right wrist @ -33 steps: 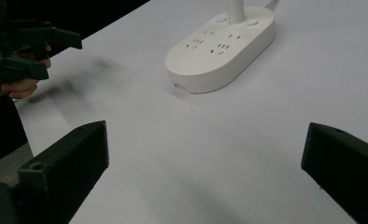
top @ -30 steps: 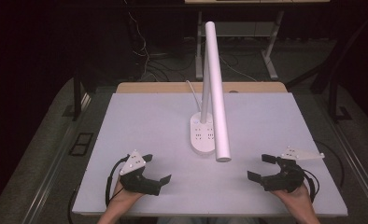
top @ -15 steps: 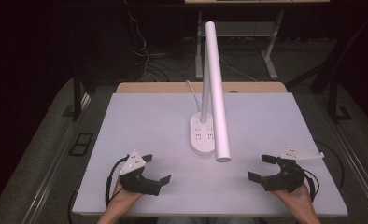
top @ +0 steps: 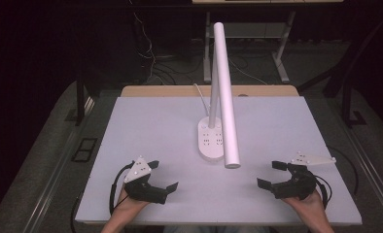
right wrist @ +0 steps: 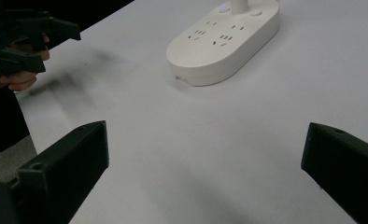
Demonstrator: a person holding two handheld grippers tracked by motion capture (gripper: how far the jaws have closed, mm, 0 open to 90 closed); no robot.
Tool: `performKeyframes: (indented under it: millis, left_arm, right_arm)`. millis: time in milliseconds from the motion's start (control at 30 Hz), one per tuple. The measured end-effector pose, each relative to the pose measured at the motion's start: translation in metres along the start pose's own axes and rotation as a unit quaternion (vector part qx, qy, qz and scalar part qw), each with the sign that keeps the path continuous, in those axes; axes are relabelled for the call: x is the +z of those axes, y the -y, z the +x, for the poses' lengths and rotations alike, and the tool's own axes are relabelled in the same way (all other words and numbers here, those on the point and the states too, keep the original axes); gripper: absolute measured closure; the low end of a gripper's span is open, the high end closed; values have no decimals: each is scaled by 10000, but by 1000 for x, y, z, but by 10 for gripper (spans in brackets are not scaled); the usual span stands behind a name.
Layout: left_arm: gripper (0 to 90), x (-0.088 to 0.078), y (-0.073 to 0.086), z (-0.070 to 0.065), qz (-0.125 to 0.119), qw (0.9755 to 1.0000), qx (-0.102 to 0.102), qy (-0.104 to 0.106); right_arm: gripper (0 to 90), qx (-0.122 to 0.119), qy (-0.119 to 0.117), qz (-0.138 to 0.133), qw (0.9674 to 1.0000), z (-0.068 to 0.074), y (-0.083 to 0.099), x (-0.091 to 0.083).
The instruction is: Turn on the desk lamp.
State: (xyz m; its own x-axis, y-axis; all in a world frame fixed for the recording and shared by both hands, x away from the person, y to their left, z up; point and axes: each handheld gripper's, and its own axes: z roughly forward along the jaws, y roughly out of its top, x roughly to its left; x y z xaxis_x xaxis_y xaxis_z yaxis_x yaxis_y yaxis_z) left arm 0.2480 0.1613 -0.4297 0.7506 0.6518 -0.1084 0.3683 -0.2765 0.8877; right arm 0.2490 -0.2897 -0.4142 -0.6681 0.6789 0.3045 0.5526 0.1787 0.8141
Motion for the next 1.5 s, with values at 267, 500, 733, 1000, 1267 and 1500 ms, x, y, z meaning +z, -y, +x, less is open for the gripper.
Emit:
performKeyframes:
  millis: [267,500,733,1000,1267,1500]
  left_arm:
    - [0,-1,0,0,-16,10000,3,-13]
    - [0,-1,0,0,0,10000,9,-20]
    - [0,-1,0,0,-5,10000,12,-28]
    - [0,-1,0,0,18,10000,23,-27]
    - [0,-1,0,0,15,10000,30,-18]
    - [0,-1,0,0,9,10000,26,-26]
  right_arm:
    - [2,-151,12,186,9997,-2,-10,6]
    - [2,-121,-24,263,9996,-4,-19,7]
    - [2,-130,-91,374,9992,-7,-28,11]
    - [2,-120,-141,443,9988,-9,-38,14]
    - [2,-166,-134,488,9986,-10,-53,18]
    - [2,-259,-116,532,9982,-12,-65,20]
